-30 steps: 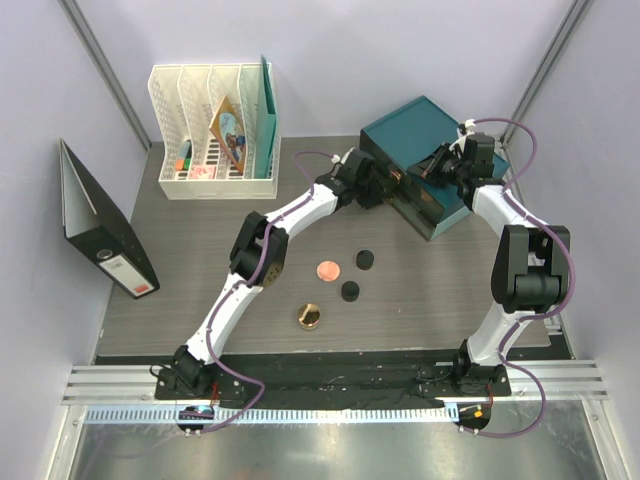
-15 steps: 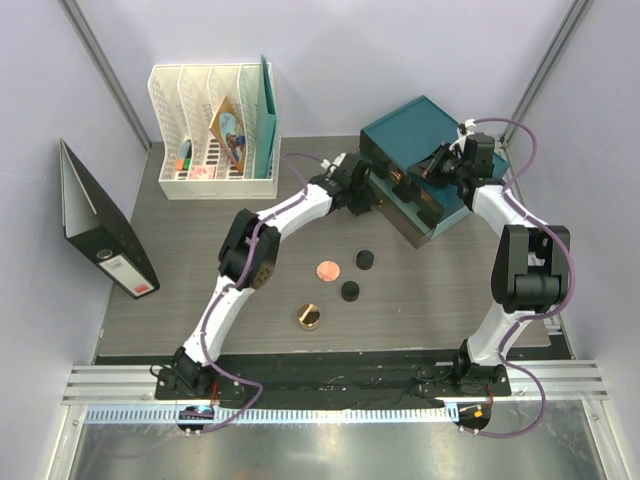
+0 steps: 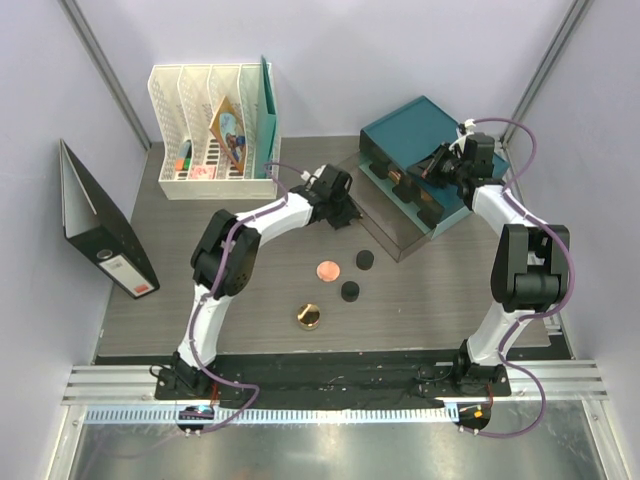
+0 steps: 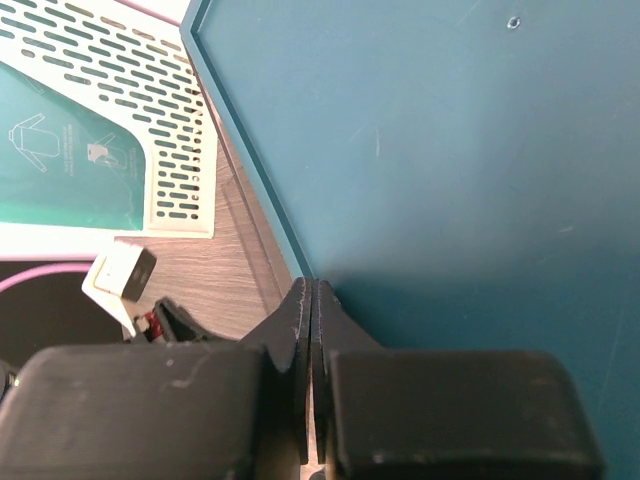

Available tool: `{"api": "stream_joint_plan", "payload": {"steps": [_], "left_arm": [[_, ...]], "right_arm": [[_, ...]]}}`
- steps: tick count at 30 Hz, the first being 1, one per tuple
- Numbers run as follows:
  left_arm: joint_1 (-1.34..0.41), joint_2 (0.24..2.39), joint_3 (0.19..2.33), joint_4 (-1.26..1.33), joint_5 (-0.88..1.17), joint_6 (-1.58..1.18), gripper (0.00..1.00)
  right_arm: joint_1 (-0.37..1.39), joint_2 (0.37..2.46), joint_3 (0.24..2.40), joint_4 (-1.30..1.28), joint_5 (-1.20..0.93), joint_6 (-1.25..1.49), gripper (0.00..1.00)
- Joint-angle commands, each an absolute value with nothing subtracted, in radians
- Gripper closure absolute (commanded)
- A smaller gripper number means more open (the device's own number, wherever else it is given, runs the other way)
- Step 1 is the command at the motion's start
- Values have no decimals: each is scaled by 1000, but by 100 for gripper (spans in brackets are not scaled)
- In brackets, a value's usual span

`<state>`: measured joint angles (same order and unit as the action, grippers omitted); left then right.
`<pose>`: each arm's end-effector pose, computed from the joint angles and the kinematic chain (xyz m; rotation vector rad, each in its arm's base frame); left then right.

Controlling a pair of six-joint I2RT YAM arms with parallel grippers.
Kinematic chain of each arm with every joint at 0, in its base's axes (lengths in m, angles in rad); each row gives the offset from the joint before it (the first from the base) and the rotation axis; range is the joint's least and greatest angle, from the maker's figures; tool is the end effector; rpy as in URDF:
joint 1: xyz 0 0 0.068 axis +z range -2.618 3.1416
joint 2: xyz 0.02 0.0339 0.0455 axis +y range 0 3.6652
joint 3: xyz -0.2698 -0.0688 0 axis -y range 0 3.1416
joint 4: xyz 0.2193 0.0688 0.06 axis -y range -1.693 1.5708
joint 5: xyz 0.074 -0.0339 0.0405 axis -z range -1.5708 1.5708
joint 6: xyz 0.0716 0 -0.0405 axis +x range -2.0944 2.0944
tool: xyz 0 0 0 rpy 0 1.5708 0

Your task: Organize the makeup

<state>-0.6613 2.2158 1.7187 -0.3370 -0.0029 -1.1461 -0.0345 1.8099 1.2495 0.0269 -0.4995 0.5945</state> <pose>0.3958 -0.3078 0.1694 -0.6195 2.4994 -0.7785 0.4203 0.0198 0.2403 0.3634 2.1181 0.8568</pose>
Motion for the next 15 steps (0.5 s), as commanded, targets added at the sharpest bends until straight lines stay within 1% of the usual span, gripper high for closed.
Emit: {"api": "stream_joint_plan", "payload": {"steps": [1,7,11,15], "left_arm": [[-653,2134,1619,-375,-57,-1078,59],[-666,2042,1631,-284,-18,-934,47],[-673,1945,1609,-284,-9,-833,44],[-678,1862,1545,-380,29,-705,43]], "right_arm": [[-28,1956,1140,-334,-371,512,97],[-28,1948,1137,-334,-371,512,97],[-28,1941,1135,-334,-373,515,97],[-28,1934,1129,-334,-374,514,97]]}}
